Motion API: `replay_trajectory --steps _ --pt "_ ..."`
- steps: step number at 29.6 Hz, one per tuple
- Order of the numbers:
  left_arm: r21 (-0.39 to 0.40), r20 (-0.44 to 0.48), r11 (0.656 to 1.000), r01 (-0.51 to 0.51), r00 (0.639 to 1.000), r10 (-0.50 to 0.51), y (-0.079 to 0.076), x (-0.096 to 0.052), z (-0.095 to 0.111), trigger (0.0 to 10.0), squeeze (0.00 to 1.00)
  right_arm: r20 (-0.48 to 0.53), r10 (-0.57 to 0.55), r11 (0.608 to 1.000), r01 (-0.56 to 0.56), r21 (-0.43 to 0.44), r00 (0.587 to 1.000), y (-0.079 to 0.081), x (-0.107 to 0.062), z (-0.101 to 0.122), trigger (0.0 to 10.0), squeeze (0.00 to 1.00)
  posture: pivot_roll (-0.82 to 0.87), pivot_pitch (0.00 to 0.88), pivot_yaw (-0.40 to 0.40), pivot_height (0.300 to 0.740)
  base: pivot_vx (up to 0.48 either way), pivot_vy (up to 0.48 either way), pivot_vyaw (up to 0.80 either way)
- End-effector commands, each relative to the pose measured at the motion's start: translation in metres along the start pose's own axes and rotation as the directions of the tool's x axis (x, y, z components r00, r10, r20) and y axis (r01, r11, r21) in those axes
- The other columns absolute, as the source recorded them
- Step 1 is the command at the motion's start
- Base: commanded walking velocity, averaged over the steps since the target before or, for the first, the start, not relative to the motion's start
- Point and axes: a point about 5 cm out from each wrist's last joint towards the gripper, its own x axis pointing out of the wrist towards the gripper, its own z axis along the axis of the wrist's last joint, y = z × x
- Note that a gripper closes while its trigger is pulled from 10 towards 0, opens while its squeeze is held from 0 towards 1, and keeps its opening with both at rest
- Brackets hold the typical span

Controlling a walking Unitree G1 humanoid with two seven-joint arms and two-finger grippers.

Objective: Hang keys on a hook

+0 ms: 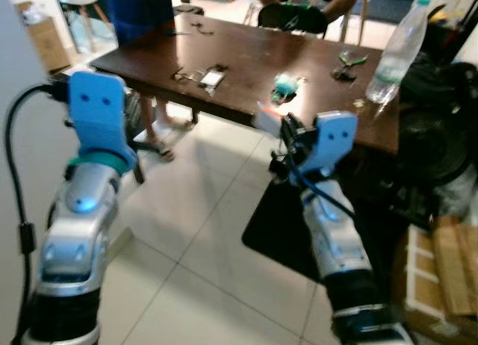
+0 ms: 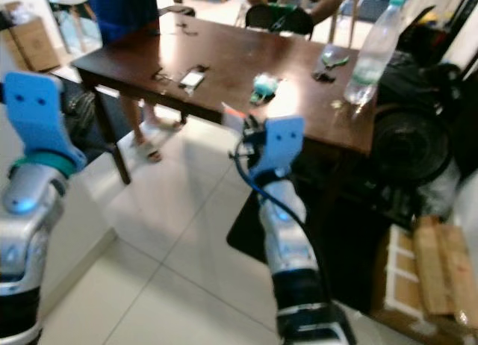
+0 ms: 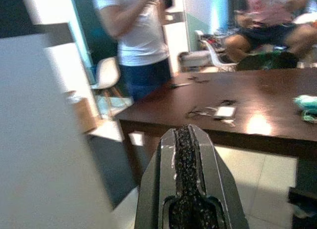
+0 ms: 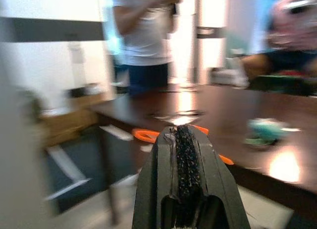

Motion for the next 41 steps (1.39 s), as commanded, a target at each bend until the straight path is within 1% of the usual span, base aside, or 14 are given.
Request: replay_trajectory --steps 1,5,17,23,31,36,41 --pt "0.009 -0.012 1.0 -0.015 1.0 0.015 0.004 -0.002 -0.003 10.0 0.0 -0.005 0.023 1.0 -0.023 -0.008 1.0 0.005 0.001 0.0 10.0 0.0 0.0 0.0 0.071 0.74 0.0 0.0 0.77" --pt "0.019 -0.025 1.0 -0.002 1.0 0.002 0.001 -0.002 -0.004 10.0 0.0 -0.007 0.035 0.999 -0.035 -0.016 0.999 0.006 0.002 -0.001 10.0 0.0 0.0 0.0 0.071 0.74 0.0 0.0 0.77" --pt "0.009 -0.041 1.0 0.001 0.999 0.0 0.002 -0.002 -0.006 10.0 0.0 -0.005 0.045 0.999 -0.045 -0.012 0.999 0.009 0.003 -0.002 10.0 0.0 0.01 0.0 0.071 0.74 0.0 0.0 0.77" --pt "0.026 -0.033 1.0 0.015 0.999 -0.014 0.001 -0.002 -0.005 10.0 0.0 -0.004 0.045 0.999 -0.045 -0.013 0.999 0.009 0.003 -0.002 10.0 0.0 0.01 0.0 0.071 0.74 0.0 0.0 0.77" --pt "0.029 -0.03 0.999 0.023 0.999 -0.022 0.002 -0.001 -0.005 10.0 0.0 -0.006 0.042 0.999 -0.042 -0.013 0.999 0.01 0.003 -0.003 10.0 0.0 0.01 0.0 0.075 0.74 0.0 0.0 0.77" --pt "0.036 -0.044 0.997 0.067 0.997 -0.065 -0.004 -0.001 -0.007 10.0 0.0 -0.008 0.042 0.999 -0.042 -0.015 0.999 0.01 0.003 -0.004 10.0 0.0 0.01 0.0 0.077 0.74 0.0 0.0 0.77" --pt "0.029 -0.058 0.994 0.101 0.993 -0.099 -0.008 -0.004 -0.013 10.0 0.0 -0.012 0.045 0.999 -0.045 -0.015 0.999 0.011 0.001 -0.006 10.0 0.0 0.0 0.0 0.073 0.74 0.0 0.0 0.77"
